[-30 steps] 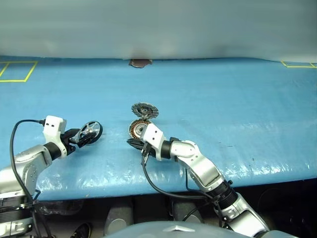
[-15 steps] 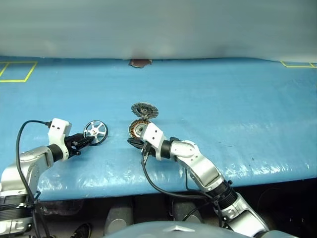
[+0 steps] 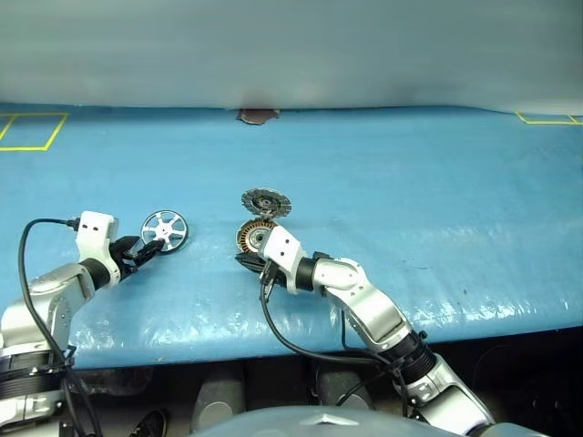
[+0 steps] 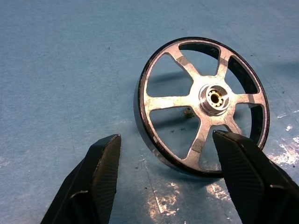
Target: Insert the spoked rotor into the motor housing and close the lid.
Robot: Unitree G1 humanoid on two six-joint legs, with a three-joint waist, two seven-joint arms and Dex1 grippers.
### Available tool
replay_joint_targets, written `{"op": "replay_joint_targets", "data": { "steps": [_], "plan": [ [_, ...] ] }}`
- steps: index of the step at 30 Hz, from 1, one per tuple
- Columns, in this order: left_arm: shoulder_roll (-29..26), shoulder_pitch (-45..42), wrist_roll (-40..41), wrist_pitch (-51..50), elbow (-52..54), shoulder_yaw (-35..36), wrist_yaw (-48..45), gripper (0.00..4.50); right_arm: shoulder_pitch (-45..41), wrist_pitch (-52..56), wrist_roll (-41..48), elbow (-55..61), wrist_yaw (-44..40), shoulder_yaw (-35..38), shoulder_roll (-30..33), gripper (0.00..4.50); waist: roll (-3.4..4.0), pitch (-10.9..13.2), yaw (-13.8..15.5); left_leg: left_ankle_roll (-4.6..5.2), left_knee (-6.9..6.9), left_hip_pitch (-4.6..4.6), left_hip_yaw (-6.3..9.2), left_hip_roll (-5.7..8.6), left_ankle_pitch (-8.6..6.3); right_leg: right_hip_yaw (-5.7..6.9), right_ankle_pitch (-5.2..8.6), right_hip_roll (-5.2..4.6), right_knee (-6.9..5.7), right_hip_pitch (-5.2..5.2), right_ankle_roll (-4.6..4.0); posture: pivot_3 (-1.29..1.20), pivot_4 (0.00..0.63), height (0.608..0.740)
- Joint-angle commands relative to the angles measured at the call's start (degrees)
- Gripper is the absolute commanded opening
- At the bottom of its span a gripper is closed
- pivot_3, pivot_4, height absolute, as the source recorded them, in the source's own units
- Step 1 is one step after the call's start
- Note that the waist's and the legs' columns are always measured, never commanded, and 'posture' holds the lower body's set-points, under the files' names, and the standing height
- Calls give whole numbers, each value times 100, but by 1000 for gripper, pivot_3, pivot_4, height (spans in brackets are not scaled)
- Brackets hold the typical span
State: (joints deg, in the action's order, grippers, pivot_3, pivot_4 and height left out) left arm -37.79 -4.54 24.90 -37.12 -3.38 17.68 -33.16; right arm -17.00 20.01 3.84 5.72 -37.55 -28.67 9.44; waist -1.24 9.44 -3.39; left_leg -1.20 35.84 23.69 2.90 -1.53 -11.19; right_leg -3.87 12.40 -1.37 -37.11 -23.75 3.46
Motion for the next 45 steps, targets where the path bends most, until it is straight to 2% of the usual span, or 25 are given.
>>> {"op": "replay_joint_targets", "data": {
  "steps": [1, 13, 20, 31, 34, 37, 39, 43, 45],
  "plan": [
    [17, -129, 27, 158, 34, 290, 120, 3198, -34, -121, 32, 105, -3, 63, -60, 0, 0, 0, 0, 0, 1, 0, 0, 0, 0, 0, 0, 0, 0, 0, 0, 0, 150, 740],
    [184, -268, 113, 537, 126, 473, 199, 3198, -68, -135, -18, 33, 10, 83, -89, 0, -2, -1, 1, 0, 1, 0, 0, 1, 0, 0, -1, 0, -1, 0, 1, 0, 150, 740],
    [160, -273, 210, 422, 216, 269, -161, 3198, -66, -153, -37, 28, 26, 97, -89, 0, -2, -1, 0, 0, 1, 0, 0, 1, 0, 0, -1, 0, -1, 1, 0, 0, 150, 740],
    [54, -277, -58, 298, 8, -55, -210, 3198, -17, -150, -54, 75, 113, 131, -84, 0, -2, -1, 0, 0, 1, 1, 0, 0, 0, 0, -1, 1, -1, 0, 1, 0, 150, 740],
    [70, -258, -94, 192, -78, -128, -172, 2661, -11, -148, -49, 85, 131, 126, -82, 0, -2, -1, 0, 0, 1, 0, 0, 0, 0, 0, -1, 1, -2, 0, 1, 0, 150, 740],
    [87, -216, -66, 103, -83, -161, -215, 1650, 8, -142, -48, 108, 140, 123, -80, 0, -3, -2, 1, 0, 2, -2, 0, 1, 0, 0, -1, 0, -2, 3, 1, 0, 150, 740],
    [100, -200, -77, 108, -111, -179, -220, 1650, 14, -132, -51, 118, 147, 128, -78, 0, -2, -2, 1, 0, 3, -6, 0, 1, 0, 0, -1, 0, -3, 6, 1, 0, 150, 740],
    [99, -182, -95, 114, -114, -193, -221, 952, 21, -126, -57, 136, 155, 135, -70, 0, -2, -3, 0, 0, 3, -9, -1, 1, 0, -1, 0, 0, -4, 8, 1, 0, 150, 740],
    [107, -199, -77, 144, -109, -160, -220, 954, 21, -124, -62, 141, 161, 136, -68, 0, -2, -3, -1, 0, 3, -9, 0, 0, 0, -1, 0, 0, -4, 7, 0, 0, 150, 740]
  ]
}}
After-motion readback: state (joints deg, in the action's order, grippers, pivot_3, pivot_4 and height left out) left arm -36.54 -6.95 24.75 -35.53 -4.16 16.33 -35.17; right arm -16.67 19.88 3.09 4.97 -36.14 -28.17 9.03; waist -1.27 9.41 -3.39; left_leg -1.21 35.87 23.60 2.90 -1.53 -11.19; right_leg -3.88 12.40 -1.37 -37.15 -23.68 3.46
